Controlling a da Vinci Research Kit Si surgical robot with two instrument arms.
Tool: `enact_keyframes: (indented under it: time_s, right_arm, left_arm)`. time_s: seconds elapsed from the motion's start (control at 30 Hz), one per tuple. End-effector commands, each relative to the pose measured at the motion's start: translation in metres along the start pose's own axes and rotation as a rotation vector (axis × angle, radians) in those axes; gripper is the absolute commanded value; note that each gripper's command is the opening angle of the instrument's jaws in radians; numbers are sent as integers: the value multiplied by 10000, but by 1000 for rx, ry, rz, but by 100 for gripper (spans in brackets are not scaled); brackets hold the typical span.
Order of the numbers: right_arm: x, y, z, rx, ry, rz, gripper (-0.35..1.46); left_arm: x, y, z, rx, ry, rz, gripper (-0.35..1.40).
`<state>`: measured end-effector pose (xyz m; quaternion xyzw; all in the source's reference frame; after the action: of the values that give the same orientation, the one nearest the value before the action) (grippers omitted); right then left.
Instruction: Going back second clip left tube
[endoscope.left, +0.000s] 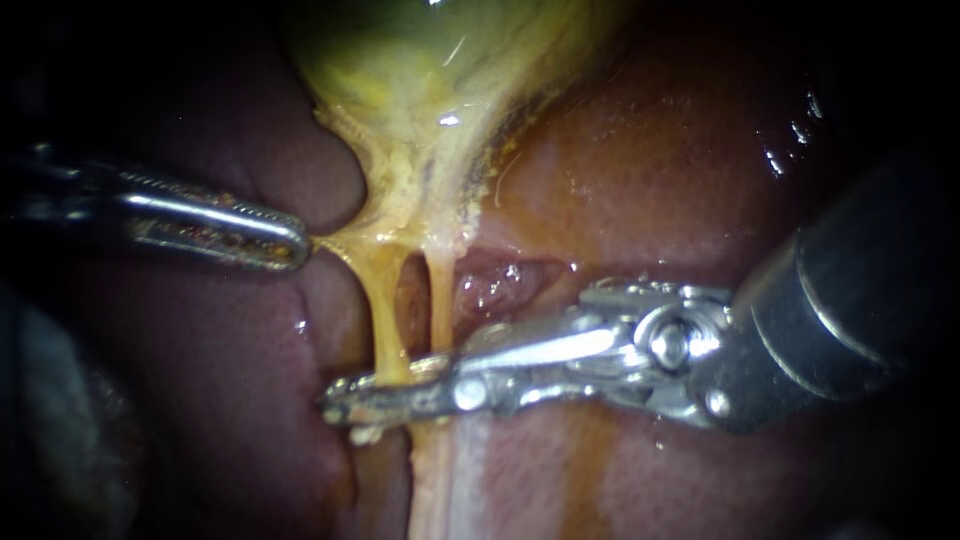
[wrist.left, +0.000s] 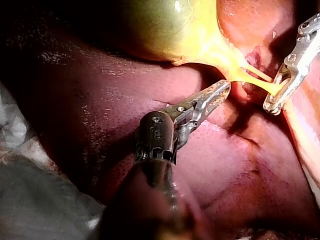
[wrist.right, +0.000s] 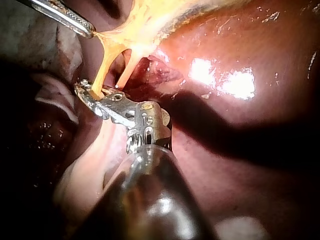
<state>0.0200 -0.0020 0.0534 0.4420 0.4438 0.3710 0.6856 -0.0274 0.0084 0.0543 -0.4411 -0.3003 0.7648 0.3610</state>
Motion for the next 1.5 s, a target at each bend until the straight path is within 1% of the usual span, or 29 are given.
enact_keyframes:
  time_s: [0.03,0.13,0.17,0.27,0.3,0.43,0.5,0.57,0.63,0.7,0.83,0.9,1.0,1.07,1.13,1.23,1.33,1.43,1.5]
  right_arm:
    - [-1,1,2,-2,-2,-7,-35]
    - [-6,7,9,11,10,-117,3]
    - [-9,12,12,13,14,-149,17]
    - [-16,23,19,9,14,-186,37]
    - [-20,29,21,8,14,-213,39]
    - [-30,48,25,2,15,-268,45]
    - [-30,56,25,-4,19,-311,47]
    - [-28,61,23,-23,30,-339,48]
    - [-26,66,21,-59,49,-372,49]
    - [-24,70,18,-79,51,-402,50]
    - [-26,75,11,-98,58,-444,50]
    - [-28,76,7,-97,56,-462,50]
    - [-32,73,-6,-91,51,-523,50]
    - [-37,67,-21,-83,45,-571,50]
    - [-42,61,-39,-92,50,-623,50]
    - [-46,55,-65,-96,52,-675,50]
    - [-48,52,-87,-105,50,-697,50]
    - [-48,50,-109,-118,23,-722,50]
    - [-48,50,-121,-129,-12,-734,50]
  left_arm:
    - [0,0,0,0,0,0,-35]
    - [0,0,0,0,0,0,-35]
    - [0,0,0,1,0,0,-35]
    - [0,0,0,1,0,0,-35]
    - [-1,0,0,1,0,0,-35]
    - [-1,0,1,-2,-1,1,-35]
    - [-2,0,1,-1,-1,1,-35]
    - [-2,0,1,-1,-1,1,-35]
    - [-2,-1,1,-1,-1,1,-35]
    - [-2,-1,1,-1,0,1,-35]
    - [-2,-1,1,-1,0,1,-35]
    - [-2,-1,2,-1,0,1,-35]
    - [-3,-1,2,-4,-2,2,-35]
    - [-3,-1,1,-4,-2,2,-35]
    - [-3,-1,1,-4,-2,2,-35]
    - [-3,-1,0,-4,-2,2,-35]
    - [-3,-1,0,-4,-2,2,-35]
    - [-3,-1,1,-4,-2,2,-35]
    - [-3,-1,1,-4,-2,2,-35]
